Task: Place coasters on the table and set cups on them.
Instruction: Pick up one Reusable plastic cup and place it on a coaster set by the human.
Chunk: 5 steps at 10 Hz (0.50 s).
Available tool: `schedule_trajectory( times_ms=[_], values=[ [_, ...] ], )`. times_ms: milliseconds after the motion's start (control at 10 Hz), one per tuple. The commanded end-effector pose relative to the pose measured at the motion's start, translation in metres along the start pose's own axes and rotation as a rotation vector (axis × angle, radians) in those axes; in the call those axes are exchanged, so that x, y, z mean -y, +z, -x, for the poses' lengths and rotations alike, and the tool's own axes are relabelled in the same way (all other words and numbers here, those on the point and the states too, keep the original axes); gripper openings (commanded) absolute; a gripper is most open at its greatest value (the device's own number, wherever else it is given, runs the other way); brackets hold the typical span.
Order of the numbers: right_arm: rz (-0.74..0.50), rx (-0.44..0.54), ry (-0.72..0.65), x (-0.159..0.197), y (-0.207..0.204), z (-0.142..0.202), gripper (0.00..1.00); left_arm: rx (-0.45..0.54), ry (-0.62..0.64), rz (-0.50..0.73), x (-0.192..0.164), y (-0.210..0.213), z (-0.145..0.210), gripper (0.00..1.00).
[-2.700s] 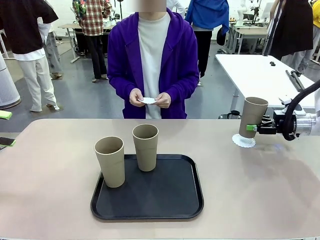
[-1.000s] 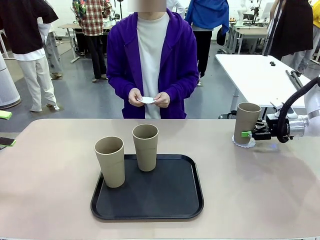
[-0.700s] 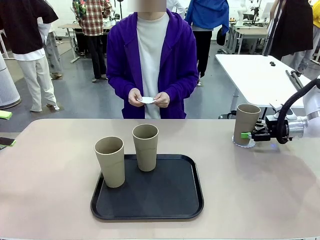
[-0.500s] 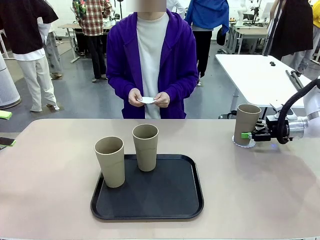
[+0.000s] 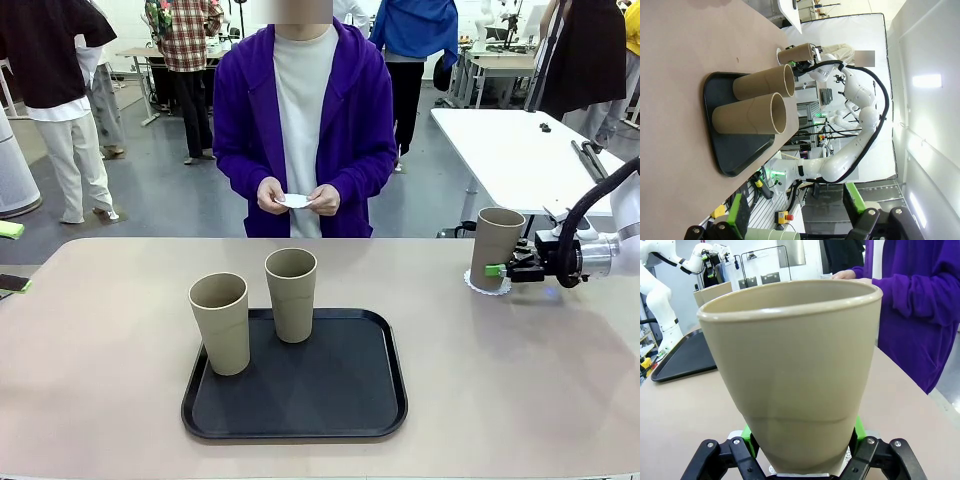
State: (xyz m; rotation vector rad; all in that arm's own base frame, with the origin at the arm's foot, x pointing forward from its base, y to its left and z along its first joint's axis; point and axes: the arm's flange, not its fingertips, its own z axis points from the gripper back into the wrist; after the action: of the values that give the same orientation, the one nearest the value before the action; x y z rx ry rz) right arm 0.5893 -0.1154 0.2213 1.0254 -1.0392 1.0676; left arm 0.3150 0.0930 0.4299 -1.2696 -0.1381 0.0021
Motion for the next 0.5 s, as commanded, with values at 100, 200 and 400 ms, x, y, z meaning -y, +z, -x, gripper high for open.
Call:
schedule_trajectory(
  times_ms=[100,200,400],
  values=[
    [-0.03,-0.001,0.014,0.0089,0.0008,0.0024,0.82,0.003,-0.015,0.014,0.0003,0.0014,0.0003,1.0],
    [-0.029,-0.002,0.011,0.0104,0.0007,0.0042,0.82,0.003,-0.015,0.014,0.0003,0.0014,0.0003,1.0],
    [-0.031,-0.009,0.002,0.0119,0.0012,0.008,0.82,0.003,-0.015,0.014,0.0003,0.0014,0.0003,1.0]
  ],
)
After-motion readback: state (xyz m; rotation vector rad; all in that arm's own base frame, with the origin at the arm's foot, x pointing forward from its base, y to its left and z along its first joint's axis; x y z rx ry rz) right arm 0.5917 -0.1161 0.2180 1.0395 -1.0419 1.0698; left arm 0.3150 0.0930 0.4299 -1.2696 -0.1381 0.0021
